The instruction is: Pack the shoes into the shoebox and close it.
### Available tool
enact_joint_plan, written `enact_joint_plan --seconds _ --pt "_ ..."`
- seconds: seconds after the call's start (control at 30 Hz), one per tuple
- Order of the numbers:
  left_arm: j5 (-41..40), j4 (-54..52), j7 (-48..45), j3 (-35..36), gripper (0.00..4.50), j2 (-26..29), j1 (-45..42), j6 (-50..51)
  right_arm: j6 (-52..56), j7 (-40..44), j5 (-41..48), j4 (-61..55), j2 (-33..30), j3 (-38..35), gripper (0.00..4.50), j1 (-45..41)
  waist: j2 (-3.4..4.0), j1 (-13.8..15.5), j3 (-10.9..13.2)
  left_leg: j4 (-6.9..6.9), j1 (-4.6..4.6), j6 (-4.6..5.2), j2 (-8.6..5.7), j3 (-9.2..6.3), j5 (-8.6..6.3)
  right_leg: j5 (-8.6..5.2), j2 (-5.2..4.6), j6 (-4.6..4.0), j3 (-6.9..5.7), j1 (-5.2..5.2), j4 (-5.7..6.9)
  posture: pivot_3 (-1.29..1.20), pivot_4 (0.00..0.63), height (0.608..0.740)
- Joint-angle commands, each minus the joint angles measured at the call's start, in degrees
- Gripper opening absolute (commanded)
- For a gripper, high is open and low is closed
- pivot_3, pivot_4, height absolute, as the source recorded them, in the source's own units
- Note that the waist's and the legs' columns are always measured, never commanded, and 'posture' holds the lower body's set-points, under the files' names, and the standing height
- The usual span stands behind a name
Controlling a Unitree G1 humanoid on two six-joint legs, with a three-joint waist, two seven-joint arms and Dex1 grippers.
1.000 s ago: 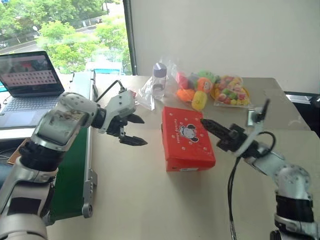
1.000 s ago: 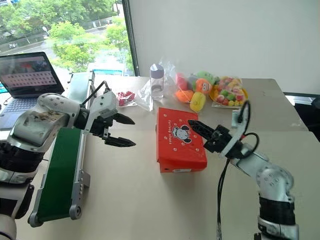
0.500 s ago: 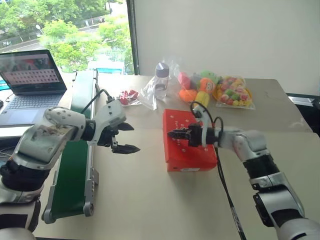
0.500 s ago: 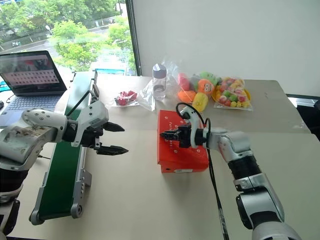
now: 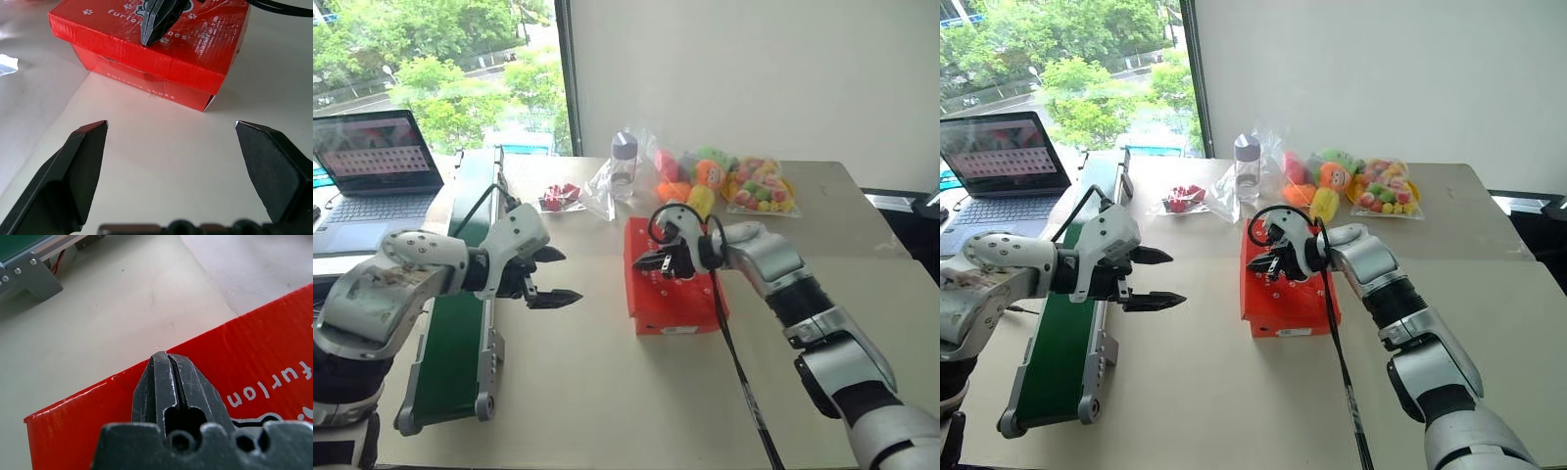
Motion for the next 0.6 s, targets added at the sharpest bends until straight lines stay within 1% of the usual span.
enact_joint_plan --seconds 0.03,0.17,0.2,0.3,0.33,0.37,0.43,0.47,0.5,0.6 --pt "0.21 0.13 1.35 -0.70 4.45 -0.62 -0.33 -1.70 3.27 0.64 -2.92 2.77 -0.04 0.78 0.00 2.63 0.01 0.03 -0.02 -0.03 0.05 -0.02 0.01 0.00 -0.01 0.00 -0.01 0.00 0.00 0.00 -0.05 0.00 0.150 0.740" --pt "3.67 5.06 2.81 -5.04 4.45 -4.12 -1.38 -7.44 6.69 0.74 -0.77 -1.00 -0.91 -4.10 0.00 1.53 0.01 0.19 -0.02 -0.09 0.00 -0.03 0.01 0.01 -0.01 0.00 -0.09 0.00 0.00 -0.02 -0.07 0.00 0.150 0.740" --pt "4.76 6.23 3.36 -6.04 4.45 -5.10 -1.85 -9.04 7.35 0.69 -0.72 -1.83 -1.15 -4.89 0.00 1.41 0.02 0.28 -0.02 -0.09 -0.15 -0.05 0.01 0.01 0.00 0.01 -0.09 -0.01 0.00 -0.03 -0.06 0.00 0.150 0.740" --pt "6.38 11.72 6.52 -7.32 4.45 -10.62 -3.74 -11.44 9.78 0.21 -0.36 -4.85 -2.07 -7.49 0.00 1.05 0.01 0.48 -0.02 -0.08 -0.58 -0.11 0.00 0.01 0.05 0.10 -0.12 -0.14 -0.01 -0.46 0.01 0.00 0.150 0.740" --pt "7.50 13.98 6.98 -8.35 4.45 -11.97 -4.02 -12.71 11.15 0.09 0.07 -6.32 -2.67 -8.58 0.00 0.73 0.00 0.64 -0.02 -0.07 -0.83 -0.12 -0.01 0.04 0.07 0.13 -0.12 -0.18 0.01 -0.76 0.08 0.00 0.150 0.740" --pt "7.99 15.93 7.01 -8.83 4.45 -13.12 -4.17 -13.62 12.52 0.01 0.45 -7.98 -3.47 -9.65 0.00 0.47 -0.01 0.71 -0.01 -0.02 -1.06 -0.11 -0.04 0.04 0.09 0.27 -0.13 -0.38 0.00 -0.95 0.18 0.00 0.150 0.740" --pt "8.01 17.50 6.26 -8.66 4.45 -13.71 -4.34 -14.43 14.34 -0.24 0.90 -10.39 -4.55 -10.92 0.00 0.51 -0.02 0.76 0.02 -0.01 -1.17 -0.04 -0.04 0.06 0.16 0.38 -0.08 -0.59 -0.02 -1.05 0.19 0.00 0.150 0.740" --pt "8.24 18.18 5.61 -8.49 4.45 -13.36 -4.42 -15.12 15.17 -0.47 1.21 -11.46 -5.08 -11.59 0.00 0.58 -0.03 0.76 0.03 -0.02 -1.22 0.32 -0.04 0.07 0.36 0.37 -0.07 -0.59 -0.05 -1.10 0.18 0.00 0.150 0.740" --pt "8.48 18.76 5.07 -8.36 4.45 -13.03 -4.53 -15.72 15.80 -0.67 1.36 -12.25 -5.42 -12.09 0.00 0.69 -0.03 0.67 0.03 -0.02 -1.40 0.38 -0.02 0.06 0.39 0.36 -0.03 -0.60 -0.09 -1.23 0.15 0.00 0.150 0.740" --pt "9.32 21.14 4.31 -8.18 4.45 -12.73 -5.15 -17.68 17.39 -1.24 1.81 -13.70 -6.05 -13.80 0.00 0.76 -0.03 0.30 0.03 -0.03 -1.64 0.43 0.00 0.06 0.40 0.47 0.01 -0.41 -0.08 -1.51 0.17 0.00 0.150 0.740"
